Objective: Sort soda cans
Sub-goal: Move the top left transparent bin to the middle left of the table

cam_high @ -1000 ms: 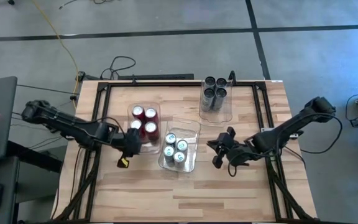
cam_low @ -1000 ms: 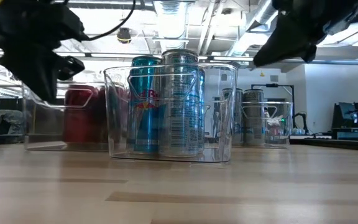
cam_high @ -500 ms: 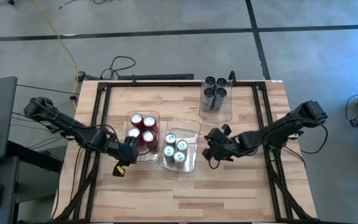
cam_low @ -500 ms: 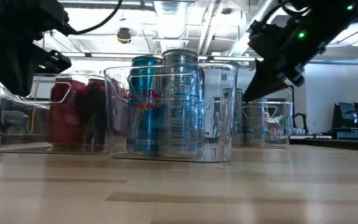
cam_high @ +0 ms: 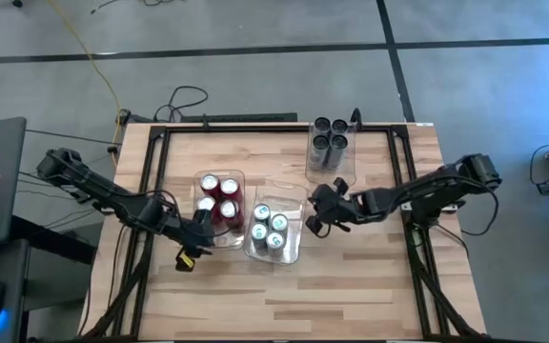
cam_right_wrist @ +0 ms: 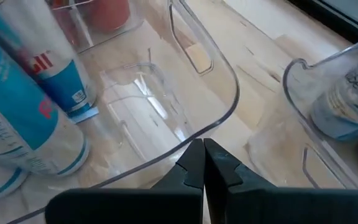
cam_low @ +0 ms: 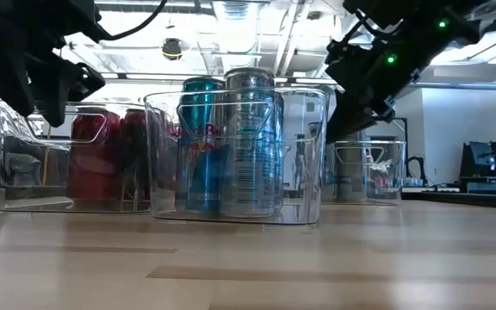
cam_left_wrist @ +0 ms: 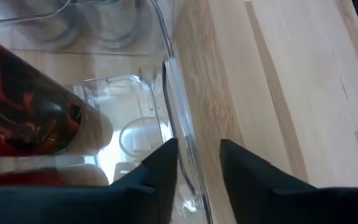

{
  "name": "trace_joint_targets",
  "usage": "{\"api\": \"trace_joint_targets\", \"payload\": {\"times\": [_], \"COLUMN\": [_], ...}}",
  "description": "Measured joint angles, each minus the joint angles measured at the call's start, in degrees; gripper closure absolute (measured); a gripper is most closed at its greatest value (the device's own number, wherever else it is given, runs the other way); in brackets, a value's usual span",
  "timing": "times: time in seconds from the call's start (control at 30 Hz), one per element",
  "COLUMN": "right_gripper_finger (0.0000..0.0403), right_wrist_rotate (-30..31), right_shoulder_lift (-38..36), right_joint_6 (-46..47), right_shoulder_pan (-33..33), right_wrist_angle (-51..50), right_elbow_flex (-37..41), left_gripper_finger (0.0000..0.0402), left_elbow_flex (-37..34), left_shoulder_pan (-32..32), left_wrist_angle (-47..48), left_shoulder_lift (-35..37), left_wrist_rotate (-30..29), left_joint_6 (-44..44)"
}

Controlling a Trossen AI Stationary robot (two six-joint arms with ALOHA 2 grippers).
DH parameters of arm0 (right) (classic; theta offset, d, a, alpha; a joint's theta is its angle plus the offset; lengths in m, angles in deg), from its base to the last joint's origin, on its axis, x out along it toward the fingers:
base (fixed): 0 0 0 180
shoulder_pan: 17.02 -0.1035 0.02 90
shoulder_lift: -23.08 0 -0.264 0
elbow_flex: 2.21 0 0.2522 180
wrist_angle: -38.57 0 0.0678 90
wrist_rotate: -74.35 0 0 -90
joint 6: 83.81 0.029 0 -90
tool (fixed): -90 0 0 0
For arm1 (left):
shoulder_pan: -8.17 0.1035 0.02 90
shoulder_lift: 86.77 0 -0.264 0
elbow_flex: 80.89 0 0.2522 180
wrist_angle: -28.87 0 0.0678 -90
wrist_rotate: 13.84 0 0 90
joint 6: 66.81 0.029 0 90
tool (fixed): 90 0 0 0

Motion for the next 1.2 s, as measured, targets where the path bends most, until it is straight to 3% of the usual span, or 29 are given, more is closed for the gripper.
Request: {"api": "trace_joint_targets", "payload": {"times": [0.23,0.77,1.07,1.2], "right_gripper_finger": [0.0385,0.0385,0.0385,0.0386], "right_wrist_rotate": [-3.22,-7.16,-6.18,-5.62], "right_shoulder_lift": [0.0,-0.03,-0.59,-0.92], "right_joint_6": [-6.37,-14.67,-14.54,-10.43], "right_shoulder_pan": [3.03,10.29,7.02,3.92], "right_wrist_angle": [5.95,12.13,10.04,5.01], "right_elbow_flex": [0.05,0.04,0.04,-0.01], "left_gripper_finger": [0.0239,0.0238,0.0239,0.0239], "left_elbow_flex": [2.27,6.39,6.84,6.84], "left_shoulder_pan": [0.0,0.02,0.02,0.02], "left_wrist_angle": [1.52,3.42,4.47,6.26], "left_shoulder_lift": [0.0,0.06,4.2,7.22], "left_wrist_rotate": [0.28,-0.61,-5.75,-8.82], "left_joint_6": [-0.49,0.14,-0.32,-1.57]}}
